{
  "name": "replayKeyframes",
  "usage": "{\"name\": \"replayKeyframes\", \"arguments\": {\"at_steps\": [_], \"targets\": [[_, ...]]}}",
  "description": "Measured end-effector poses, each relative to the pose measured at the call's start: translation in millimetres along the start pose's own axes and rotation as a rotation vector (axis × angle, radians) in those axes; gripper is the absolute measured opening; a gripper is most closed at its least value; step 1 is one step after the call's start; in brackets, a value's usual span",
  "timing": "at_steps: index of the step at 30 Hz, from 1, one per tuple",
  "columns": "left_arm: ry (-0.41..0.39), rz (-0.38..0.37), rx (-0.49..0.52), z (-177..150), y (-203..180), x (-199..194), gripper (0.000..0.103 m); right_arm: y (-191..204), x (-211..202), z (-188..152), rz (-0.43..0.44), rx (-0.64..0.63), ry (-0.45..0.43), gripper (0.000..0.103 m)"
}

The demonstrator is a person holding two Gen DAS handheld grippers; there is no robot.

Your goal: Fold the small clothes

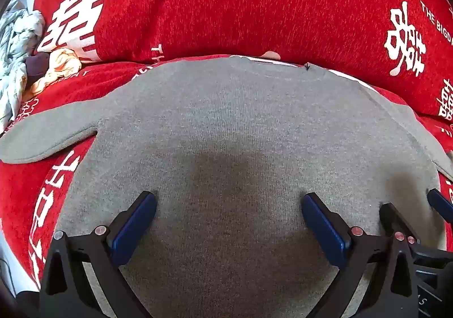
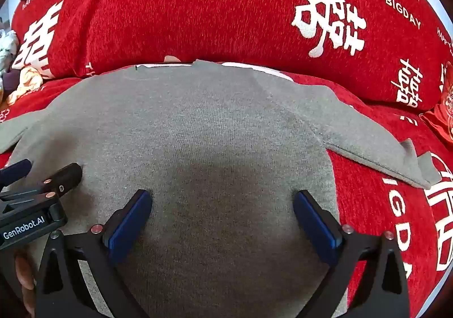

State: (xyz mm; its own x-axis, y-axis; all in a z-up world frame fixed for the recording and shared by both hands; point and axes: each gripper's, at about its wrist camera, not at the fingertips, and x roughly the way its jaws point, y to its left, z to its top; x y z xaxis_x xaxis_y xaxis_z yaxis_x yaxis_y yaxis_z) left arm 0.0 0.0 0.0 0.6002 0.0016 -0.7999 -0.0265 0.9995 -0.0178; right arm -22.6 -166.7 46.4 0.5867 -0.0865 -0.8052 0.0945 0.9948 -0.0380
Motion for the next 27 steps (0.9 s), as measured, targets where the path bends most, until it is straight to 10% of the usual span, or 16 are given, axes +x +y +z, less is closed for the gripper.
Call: {"name": "replayKeyframes", "arguments": {"at_steps": [27], "targets": [[-0.008,0.016,0.007,0.3,2.0,-1.5,0.103,-2.0,-3.8,0.5,0.014,0.012,-0.009,0.101]]}}
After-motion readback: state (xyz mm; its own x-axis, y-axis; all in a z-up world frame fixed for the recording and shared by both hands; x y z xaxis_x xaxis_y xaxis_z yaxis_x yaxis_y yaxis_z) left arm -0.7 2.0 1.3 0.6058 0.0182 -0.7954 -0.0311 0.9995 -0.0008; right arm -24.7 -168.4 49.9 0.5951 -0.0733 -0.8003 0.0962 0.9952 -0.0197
